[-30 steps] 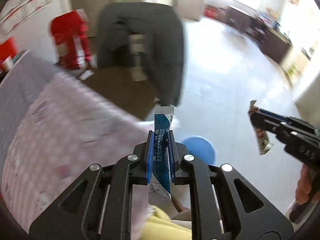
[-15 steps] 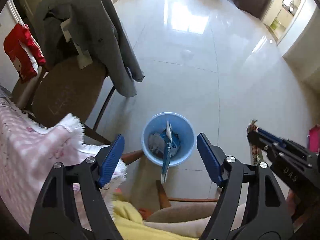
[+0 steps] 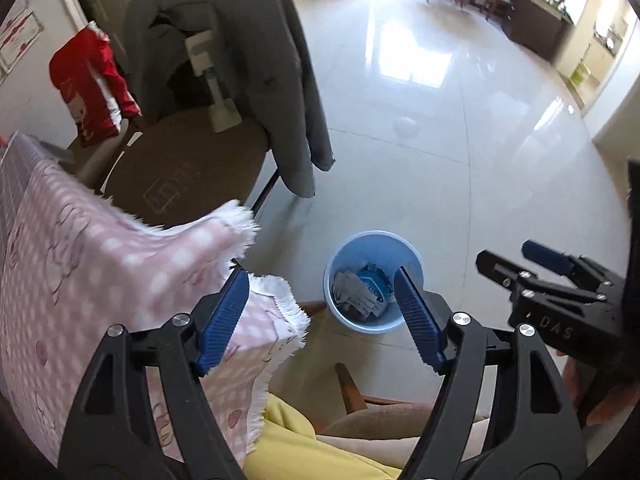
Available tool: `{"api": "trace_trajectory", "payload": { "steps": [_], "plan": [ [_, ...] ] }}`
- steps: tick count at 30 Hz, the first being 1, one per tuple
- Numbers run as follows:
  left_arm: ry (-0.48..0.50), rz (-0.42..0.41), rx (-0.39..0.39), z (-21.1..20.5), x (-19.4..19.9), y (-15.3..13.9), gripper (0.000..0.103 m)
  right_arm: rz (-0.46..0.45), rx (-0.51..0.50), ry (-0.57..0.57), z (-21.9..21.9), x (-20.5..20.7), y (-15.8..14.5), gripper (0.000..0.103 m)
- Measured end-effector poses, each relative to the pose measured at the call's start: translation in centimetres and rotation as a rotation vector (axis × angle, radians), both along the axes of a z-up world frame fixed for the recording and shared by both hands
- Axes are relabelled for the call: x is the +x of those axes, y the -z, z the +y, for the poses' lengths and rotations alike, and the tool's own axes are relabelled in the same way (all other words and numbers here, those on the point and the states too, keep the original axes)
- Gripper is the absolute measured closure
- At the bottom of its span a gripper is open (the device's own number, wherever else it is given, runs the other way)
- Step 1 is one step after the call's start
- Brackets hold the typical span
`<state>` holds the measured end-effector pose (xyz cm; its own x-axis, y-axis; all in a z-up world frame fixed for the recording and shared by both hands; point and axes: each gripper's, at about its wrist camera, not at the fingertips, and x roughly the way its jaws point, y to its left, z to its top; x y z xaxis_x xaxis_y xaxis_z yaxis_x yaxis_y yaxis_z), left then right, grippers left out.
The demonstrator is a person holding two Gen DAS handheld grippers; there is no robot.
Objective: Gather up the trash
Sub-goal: 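Move both open tools back over the red paper box on the table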
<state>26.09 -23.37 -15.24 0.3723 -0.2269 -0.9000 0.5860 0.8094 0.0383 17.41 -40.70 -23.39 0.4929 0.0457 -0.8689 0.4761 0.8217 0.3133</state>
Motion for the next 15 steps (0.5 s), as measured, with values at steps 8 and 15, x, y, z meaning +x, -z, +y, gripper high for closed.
{"api": "trace_trajectory", "payload": {
  "steps": [8, 15],
  "plan": [
    [-0.095, -0.047, -0.091, 5.4, -0.4, -3.0, 0.029, -0.05, -0.014, -0.085, 4.1, 1.2, -2.7, 0.029],
    [-0.307, -0.118, -0.169, 15.2, -1.2, -6.4, 0.029, -0.153, -0.018, -0.281, 11.8, 4.6, -7.3, 0.029]
  ]
}}
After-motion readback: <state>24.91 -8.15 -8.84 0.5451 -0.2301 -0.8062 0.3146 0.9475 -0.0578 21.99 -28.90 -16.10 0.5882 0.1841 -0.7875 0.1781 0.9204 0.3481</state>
